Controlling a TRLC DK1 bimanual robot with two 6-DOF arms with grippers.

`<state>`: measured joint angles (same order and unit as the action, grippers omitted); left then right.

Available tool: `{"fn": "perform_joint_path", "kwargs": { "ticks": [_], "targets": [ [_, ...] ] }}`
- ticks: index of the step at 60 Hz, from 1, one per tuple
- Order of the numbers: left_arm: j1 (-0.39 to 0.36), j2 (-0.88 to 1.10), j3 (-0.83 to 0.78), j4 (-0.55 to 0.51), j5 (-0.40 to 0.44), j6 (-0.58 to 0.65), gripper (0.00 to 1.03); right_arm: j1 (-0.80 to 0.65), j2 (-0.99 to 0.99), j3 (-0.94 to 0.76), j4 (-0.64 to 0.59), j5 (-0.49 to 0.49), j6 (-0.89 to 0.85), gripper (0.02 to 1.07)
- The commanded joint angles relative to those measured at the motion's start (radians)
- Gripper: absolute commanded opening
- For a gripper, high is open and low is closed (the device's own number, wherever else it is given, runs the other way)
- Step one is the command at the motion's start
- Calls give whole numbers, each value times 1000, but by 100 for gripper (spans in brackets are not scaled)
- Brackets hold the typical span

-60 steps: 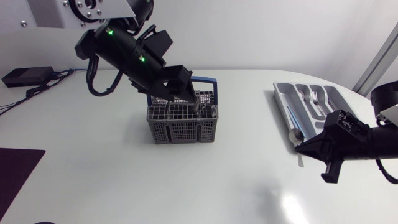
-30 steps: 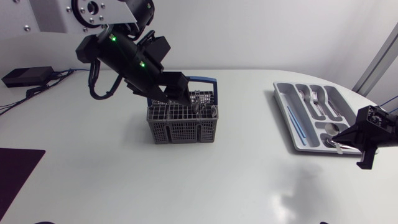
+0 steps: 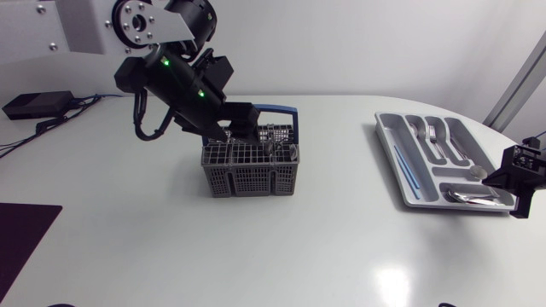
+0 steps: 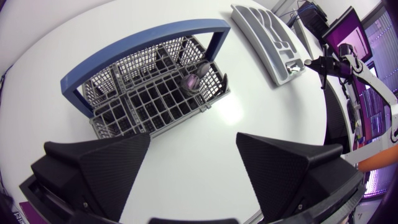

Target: Unload the cutlery basket into the drawer organizer.

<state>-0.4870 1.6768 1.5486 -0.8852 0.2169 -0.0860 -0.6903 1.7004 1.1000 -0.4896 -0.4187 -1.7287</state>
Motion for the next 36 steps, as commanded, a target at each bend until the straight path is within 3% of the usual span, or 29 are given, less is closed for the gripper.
{"fn": "perform_joint_path", "kwargs": {
  "ticks": [1, 18, 28, 36],
  "targets": [
    [5, 17, -22, 9, -19, -31, 97, -6, 47, 23, 31, 26, -60, 8],
    [2, 17, -36, 17, -30, -51, 97, -12, 157, 46, 89, 115, -98, 9],
    [-2, 18, -41, 23, -37, -55, 97, -18, 168, 1, 180, 132, -101, 20],
    [-4, 18, -39, 26, -44, -58, 97, -23, 154, -11, 184, 129, -97, 29]
  ]
}}
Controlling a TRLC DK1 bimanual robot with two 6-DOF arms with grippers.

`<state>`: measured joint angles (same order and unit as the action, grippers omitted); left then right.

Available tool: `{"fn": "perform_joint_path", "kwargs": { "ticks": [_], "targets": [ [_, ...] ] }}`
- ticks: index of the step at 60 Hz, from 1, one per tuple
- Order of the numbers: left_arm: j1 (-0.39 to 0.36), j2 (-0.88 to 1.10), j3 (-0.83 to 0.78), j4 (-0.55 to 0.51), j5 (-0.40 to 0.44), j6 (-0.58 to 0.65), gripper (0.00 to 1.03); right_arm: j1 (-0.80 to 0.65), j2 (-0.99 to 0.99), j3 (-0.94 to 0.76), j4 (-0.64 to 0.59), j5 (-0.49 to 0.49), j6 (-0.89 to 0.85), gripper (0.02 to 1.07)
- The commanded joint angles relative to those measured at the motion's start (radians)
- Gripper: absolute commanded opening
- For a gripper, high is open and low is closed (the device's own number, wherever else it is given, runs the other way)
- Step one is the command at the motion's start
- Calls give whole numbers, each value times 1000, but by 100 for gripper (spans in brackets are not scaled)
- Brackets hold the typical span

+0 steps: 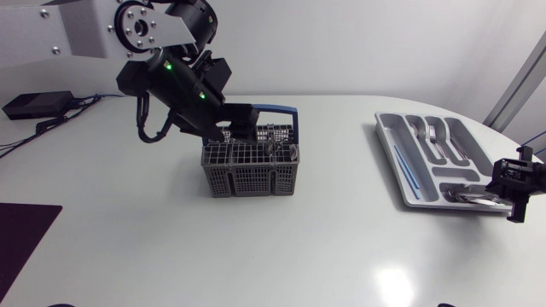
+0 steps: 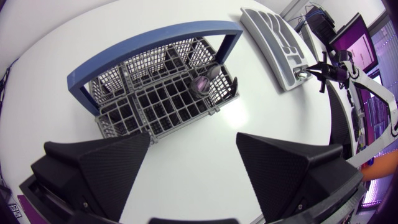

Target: Unload the cutlery basket into the drawer organizer.

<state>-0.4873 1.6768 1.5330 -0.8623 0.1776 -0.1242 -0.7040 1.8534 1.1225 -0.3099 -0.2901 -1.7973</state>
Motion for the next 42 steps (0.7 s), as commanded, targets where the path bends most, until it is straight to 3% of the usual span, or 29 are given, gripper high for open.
{"fn": "perform_joint_path", "kwargs": {
  "ticks": [1, 5, 11, 23, 42],
  "targets": [
    [-4, 18, -24, 3, -6, -20, 97, -9, -2, -36, 5, 0, -28, 30],
    [-4, 18, -24, 3, -7, -20, 97, -12, -13, -47, 9, 0, -27, 35],
    [-4, 18, -24, 6, -13, -20, 97, -17, -48, -69, 23, -3, -8, 51],
    [-11, 24, -28, 29, -33, -31, 97, -2, -148, -142, 18, -24, 72, 63],
    [-33, 38, -33, 59, -72, -69, 97, 141, -347, -225, -121, -81, 305, 65]
  ]
}}
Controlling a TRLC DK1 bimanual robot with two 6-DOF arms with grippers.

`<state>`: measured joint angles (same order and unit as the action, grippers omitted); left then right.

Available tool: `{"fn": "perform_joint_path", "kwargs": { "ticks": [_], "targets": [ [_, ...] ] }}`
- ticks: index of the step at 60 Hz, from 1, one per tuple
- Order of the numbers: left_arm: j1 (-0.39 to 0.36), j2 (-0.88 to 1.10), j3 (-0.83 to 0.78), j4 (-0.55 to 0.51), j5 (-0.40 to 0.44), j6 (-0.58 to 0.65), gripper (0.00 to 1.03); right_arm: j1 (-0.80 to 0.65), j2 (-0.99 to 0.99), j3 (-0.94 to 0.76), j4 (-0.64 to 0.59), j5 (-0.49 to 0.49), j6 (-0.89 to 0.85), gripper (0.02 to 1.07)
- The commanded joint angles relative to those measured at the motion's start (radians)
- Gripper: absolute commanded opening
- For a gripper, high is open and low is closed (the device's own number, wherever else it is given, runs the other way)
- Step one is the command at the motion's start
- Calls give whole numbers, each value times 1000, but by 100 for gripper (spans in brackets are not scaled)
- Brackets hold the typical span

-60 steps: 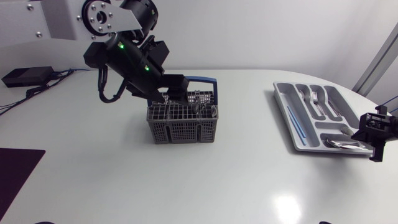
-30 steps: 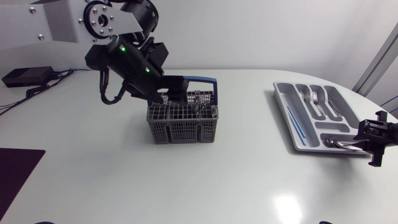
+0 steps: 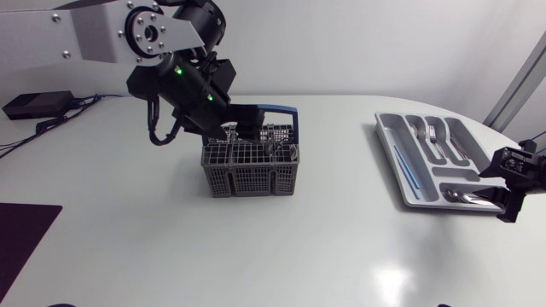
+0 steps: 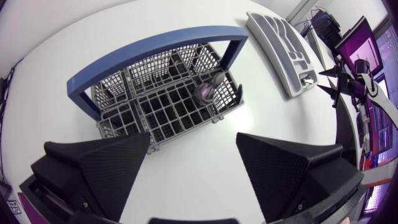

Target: Unload the cutlery basket into the drawer organizer.

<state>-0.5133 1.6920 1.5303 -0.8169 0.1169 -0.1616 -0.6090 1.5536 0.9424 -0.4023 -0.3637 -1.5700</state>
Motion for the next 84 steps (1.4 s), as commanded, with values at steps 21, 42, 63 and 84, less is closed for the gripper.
{"fn": "perform_joint_path", "kwargs": {
  "ticks": [21, 42, 63, 84],
  "targets": [
    [-11, 26, -64, 55, -33, -55, 97, 377, -237, -100, -124, -24, 496, 65],
    [4, 21, -90, 74, -34, -47, 97, 715, -290, -16, -138, -15, 935, 65],
    [25, -2, -151, 125, -33, -9, 97, 930, -115, 153, -107, -15, 1280, 65],
    [50, -75, -249, 200, 17, 51, 97, 1014, 72, 331, -79, -23, 1476, 65]
  ]
}}
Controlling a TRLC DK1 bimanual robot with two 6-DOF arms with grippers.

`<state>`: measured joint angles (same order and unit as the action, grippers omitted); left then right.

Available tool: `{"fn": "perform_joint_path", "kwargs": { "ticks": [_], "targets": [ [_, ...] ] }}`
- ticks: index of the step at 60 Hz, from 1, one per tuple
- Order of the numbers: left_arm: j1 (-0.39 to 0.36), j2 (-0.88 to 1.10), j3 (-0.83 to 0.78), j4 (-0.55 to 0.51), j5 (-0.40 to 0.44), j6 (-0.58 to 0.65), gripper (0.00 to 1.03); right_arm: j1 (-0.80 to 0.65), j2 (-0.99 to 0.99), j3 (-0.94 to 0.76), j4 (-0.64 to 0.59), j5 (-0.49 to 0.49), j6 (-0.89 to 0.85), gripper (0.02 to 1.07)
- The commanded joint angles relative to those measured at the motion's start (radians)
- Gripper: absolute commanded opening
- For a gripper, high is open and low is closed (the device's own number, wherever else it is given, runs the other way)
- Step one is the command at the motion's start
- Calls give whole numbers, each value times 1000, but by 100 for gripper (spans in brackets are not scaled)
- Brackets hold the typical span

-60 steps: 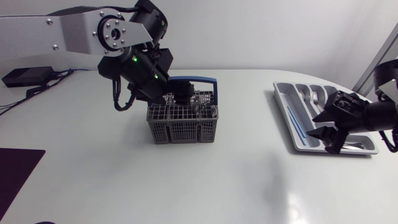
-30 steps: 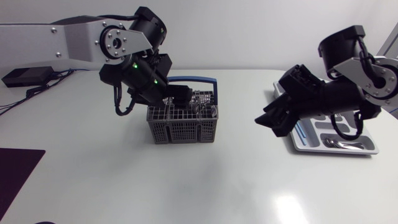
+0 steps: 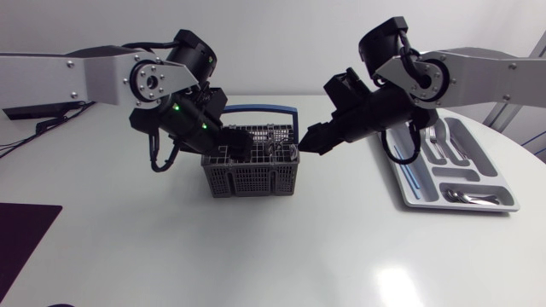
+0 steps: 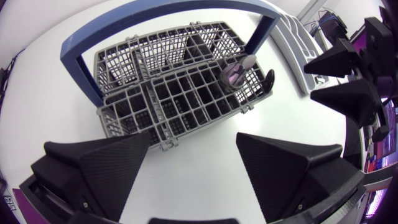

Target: Unload the cutlery basket into the drawer organizer.

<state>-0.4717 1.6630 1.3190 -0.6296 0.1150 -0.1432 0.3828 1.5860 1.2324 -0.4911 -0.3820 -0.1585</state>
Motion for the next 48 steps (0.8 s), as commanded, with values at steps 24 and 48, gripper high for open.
{"fn": "perform_joint_path", "kwargs": {
  "ticks": [24, 48],
  "targets": [
    [28, -132, -107, 54, 110, 116, 97, 90, 158, 147, 25, -1, 139, 60],
    [53, -141, -124, 71, 140, 133, 97, 116, 258, 259, 5, 18, 191, 51]
  ]
}}
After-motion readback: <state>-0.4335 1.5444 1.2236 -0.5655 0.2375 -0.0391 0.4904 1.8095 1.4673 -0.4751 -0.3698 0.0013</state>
